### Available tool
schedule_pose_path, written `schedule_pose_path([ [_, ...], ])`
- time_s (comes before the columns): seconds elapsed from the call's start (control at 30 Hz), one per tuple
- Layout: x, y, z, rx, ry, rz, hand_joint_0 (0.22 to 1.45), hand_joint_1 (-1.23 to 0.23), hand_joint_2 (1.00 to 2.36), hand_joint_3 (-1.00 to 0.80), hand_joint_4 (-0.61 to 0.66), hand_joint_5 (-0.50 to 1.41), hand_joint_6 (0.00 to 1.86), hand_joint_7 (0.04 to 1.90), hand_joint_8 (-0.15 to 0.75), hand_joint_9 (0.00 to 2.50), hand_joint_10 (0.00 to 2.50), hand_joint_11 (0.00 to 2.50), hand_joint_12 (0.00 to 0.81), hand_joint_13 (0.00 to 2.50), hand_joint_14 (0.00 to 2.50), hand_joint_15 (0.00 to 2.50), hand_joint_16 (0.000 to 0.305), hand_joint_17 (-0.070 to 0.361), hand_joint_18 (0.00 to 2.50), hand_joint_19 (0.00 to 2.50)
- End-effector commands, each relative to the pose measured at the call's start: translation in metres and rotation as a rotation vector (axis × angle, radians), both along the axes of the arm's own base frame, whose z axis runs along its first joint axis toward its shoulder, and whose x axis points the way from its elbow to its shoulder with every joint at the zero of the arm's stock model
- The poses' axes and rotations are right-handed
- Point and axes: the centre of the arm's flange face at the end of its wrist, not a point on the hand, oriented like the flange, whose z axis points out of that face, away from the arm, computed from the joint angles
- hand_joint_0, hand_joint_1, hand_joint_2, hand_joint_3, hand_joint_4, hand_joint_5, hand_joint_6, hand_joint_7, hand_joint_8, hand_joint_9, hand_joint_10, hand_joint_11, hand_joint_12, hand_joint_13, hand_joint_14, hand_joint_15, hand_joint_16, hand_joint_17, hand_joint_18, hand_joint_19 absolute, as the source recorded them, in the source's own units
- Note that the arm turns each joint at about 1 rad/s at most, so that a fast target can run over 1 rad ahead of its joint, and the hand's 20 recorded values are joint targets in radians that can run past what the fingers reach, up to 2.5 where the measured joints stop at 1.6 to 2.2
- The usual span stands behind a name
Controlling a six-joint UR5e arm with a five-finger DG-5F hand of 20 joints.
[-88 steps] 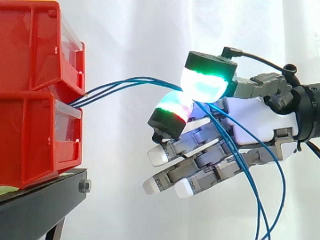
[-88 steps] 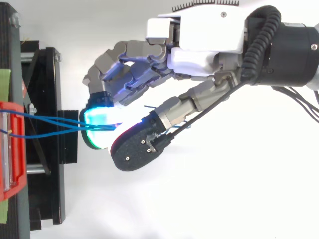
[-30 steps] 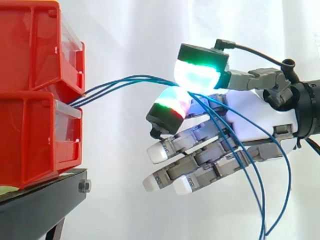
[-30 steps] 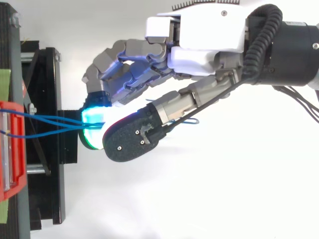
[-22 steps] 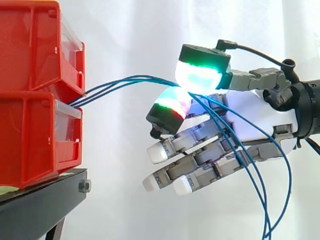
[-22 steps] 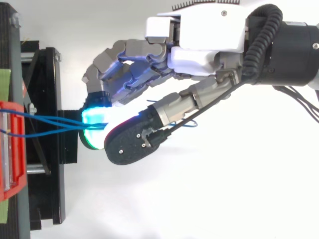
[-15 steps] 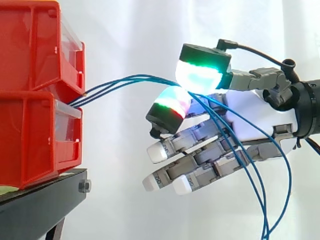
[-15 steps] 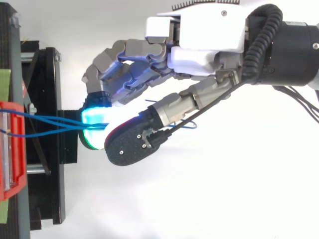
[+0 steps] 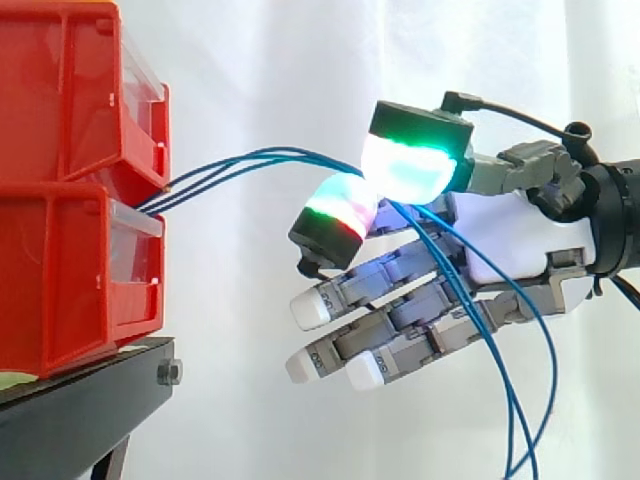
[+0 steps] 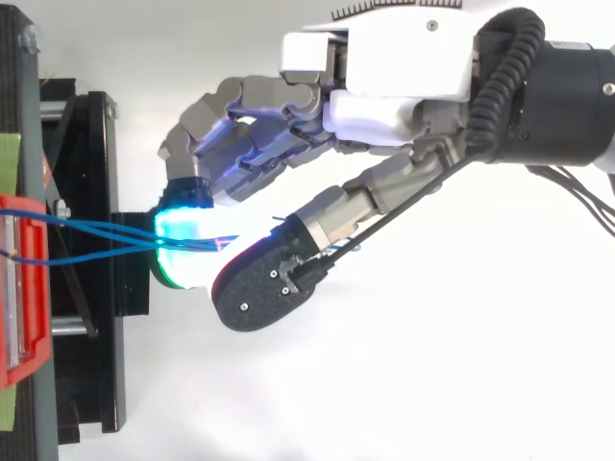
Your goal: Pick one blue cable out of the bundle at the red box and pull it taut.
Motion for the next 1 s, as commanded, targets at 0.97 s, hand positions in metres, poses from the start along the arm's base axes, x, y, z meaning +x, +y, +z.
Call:
schedule_pose_path([
  [0.97,0.0003,0.0,0.0007,0.0,-0.001,0.0,0.62,-0.76,1.02,-0.24,-0.01,-0.17,0.87,1.07,0.274,0.6,0.01,0.33,0.36,0.19,0.0,0.0,0.055,0.124,0.37,0.2],
])
